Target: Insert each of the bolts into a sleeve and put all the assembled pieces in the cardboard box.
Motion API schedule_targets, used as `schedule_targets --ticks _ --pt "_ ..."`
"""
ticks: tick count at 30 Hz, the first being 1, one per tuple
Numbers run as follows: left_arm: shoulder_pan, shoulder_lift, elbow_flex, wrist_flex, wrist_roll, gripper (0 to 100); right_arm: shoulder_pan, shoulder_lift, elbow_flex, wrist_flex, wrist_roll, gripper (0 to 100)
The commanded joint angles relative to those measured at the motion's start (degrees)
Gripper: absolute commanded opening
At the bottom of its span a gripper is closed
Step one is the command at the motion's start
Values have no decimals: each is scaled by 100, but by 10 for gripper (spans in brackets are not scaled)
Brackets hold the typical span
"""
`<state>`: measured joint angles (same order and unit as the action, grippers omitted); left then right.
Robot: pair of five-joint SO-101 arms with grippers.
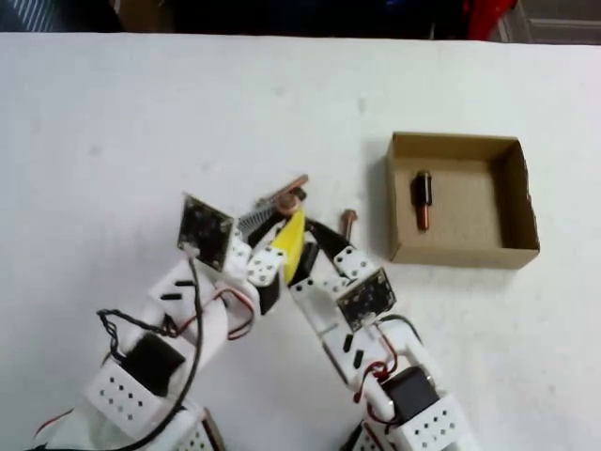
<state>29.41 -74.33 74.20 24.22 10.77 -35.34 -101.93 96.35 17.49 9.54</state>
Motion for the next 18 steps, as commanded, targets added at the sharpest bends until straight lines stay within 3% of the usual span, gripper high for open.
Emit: schedule_targets --ticks 1,18 --pt "-22 -57 -44 -202 -360 24 13 -84 53 -119 53 16" --pt "-453 -57 -18 -202 -396 24 13 -84 53 -119 53 16"
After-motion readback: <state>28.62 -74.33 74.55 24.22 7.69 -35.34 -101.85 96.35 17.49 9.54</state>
